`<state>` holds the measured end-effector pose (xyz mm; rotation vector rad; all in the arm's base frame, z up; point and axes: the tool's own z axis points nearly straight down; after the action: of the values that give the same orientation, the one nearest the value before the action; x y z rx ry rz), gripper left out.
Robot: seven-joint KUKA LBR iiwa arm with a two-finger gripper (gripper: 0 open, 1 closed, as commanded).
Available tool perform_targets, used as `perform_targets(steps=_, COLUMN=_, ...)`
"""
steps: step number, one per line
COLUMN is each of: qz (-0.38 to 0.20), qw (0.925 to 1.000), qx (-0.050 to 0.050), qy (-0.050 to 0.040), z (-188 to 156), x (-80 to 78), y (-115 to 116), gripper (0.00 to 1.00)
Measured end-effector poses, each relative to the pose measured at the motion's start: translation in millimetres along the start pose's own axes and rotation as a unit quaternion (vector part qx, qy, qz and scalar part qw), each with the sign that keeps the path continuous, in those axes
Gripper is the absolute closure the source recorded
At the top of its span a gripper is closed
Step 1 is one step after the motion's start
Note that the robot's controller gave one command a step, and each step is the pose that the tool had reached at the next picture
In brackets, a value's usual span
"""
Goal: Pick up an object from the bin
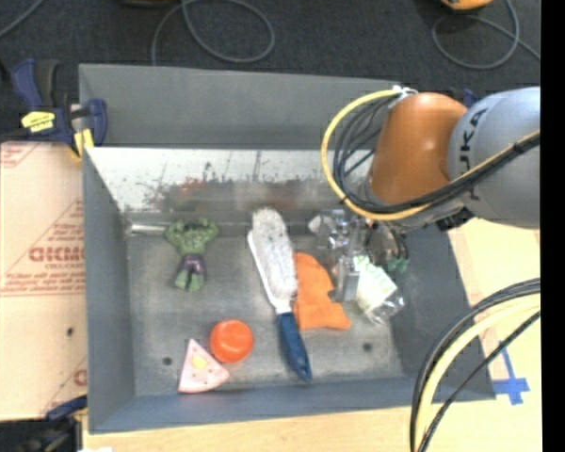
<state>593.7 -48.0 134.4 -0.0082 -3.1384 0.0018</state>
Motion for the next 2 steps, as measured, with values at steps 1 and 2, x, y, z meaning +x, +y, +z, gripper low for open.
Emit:
perform_targets(steps=1, qz=0.000, qw=1.0000, qx=0.000, qy=-0.0035, z=-4.8, x=-1.3, y=0.0, gripper=0.00)
perform_targets(steps=2, qz=-0.067, qw=0.9977, qx=0.001, qy=-0.0074, z=22.9, x=23.1, y=7.1, gripper=0.00)
